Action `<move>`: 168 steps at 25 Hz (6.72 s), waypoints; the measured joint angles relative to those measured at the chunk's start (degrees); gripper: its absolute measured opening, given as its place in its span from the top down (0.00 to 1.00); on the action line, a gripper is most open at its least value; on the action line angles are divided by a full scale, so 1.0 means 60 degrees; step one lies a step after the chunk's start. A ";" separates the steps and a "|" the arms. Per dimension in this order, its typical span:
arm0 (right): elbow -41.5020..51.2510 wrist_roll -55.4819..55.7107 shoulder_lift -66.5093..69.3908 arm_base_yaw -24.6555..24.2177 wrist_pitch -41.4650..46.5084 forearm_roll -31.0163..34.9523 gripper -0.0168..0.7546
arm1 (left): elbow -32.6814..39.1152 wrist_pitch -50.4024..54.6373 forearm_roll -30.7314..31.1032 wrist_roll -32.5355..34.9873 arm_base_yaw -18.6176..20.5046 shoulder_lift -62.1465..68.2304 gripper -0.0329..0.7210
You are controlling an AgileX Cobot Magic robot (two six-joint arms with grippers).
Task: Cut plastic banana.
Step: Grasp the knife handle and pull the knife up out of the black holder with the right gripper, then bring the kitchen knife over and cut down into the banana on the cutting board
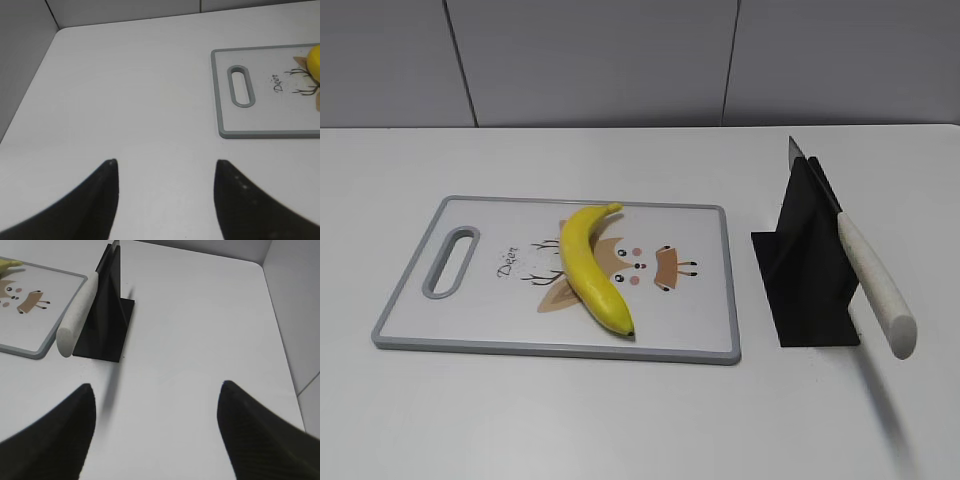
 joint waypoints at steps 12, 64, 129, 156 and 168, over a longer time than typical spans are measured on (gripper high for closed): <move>0.0000 0.0000 0.0000 0.0000 0.0000 -0.0413 0.22 | 0.0000 0.0018 0.0000 0.0000 0.0000 0.0000 0.19; -0.3456 0.0891 0.8451 0.1135 0.1375 0.0234 0.22 | 0.0000 0.0018 -0.0017 0.0000 0.0000 0.0000 0.20; -0.5254 0.2888 1.2865 0.3421 -0.0876 -0.0439 0.75 | 0.0000 0.0016 -0.0026 0.0000 0.0019 0.0000 0.27; -0.8163 -0.8014 1.5640 0.3410 0.0104 0.2608 0.75 | -0.2097 -0.3259 -0.2789 0.5659 -0.1216 0.7133 0.27; -0.9744 -1.0292 1.7431 0.3393 0.0488 0.3844 0.75 | -0.5568 -0.2803 -0.5496 1.1345 -0.1621 1.2546 0.27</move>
